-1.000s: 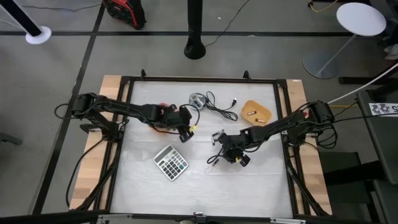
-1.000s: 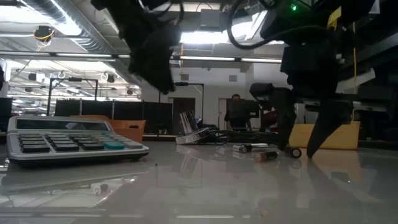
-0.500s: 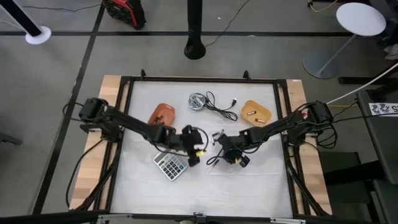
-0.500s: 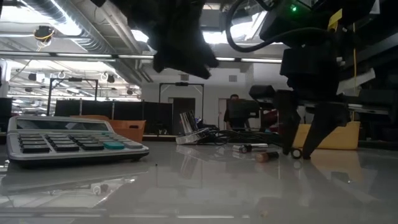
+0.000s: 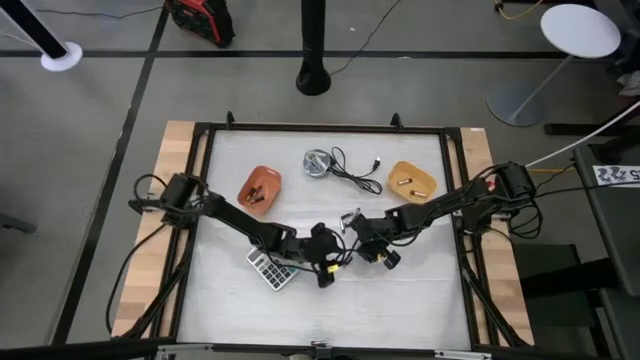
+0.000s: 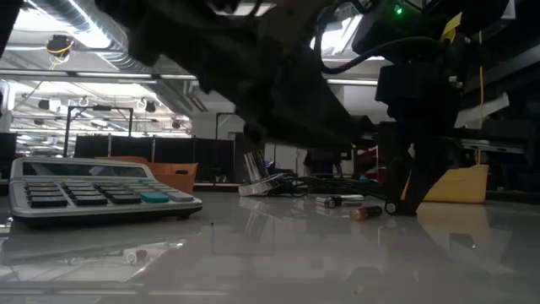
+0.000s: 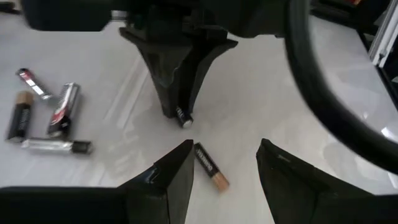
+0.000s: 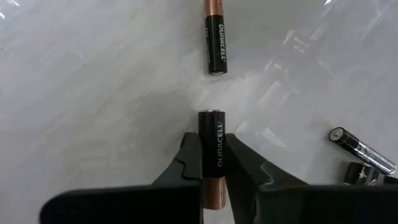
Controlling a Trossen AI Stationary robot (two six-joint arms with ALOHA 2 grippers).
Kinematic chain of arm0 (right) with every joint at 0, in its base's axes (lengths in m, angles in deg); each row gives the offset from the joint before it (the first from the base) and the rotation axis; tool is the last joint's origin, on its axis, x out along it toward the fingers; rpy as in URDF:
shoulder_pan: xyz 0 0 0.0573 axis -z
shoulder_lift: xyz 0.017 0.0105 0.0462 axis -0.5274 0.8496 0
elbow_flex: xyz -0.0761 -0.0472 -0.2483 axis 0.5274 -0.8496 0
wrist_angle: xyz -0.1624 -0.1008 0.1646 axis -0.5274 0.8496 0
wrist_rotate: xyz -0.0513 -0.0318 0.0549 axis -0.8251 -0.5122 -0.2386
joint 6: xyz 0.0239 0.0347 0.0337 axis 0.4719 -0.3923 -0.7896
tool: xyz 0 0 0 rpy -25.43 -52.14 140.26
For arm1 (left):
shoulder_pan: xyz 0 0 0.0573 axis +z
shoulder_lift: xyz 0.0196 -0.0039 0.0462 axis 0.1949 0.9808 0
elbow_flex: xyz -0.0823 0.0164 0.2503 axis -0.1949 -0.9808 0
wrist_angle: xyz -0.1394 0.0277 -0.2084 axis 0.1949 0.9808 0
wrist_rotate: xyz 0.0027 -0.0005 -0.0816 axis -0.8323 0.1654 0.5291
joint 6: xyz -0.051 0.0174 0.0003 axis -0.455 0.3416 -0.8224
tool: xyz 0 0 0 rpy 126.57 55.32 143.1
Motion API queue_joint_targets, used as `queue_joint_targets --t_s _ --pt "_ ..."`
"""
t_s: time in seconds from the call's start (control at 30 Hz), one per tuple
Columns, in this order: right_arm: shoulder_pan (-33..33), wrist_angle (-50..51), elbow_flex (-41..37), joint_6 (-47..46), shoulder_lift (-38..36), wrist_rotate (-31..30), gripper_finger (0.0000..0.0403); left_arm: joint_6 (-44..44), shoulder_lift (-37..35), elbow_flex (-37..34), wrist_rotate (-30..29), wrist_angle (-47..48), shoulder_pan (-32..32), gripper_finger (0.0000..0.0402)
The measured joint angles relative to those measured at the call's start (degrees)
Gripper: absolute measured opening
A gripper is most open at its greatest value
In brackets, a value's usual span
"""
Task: Sort batteries
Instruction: Put the black battery into the orange bin
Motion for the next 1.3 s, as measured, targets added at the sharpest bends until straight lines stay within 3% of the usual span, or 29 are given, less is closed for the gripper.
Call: queue_joint_targets --t_s 0.3,0.53,0.73,1.3 --pt "0.0 0.3 0.0 -0.1 0.0 -0.6 0.0031 0.1 4.9 0.9 -0.1 -4.8 -0.7 0.0164" --pt "0.0 0.3 0.0 -0.1 0.0 -0.6 0.0032 6.7 8.4 4.4 -0.5 -4.2 -1.6 0.0164" --pt "0.0 0.4 0.0 -0.1 0.0 -0.6 0.0032 8.6 9.2 6.6 -4.2 2.7 -1.6 0.0164" --pt "0.0 0.4 0.0 -0.3 0.0 -0.6 0.0033 6.3 9.2 7.0 -5.0 9.4 -2.3 0.0164"
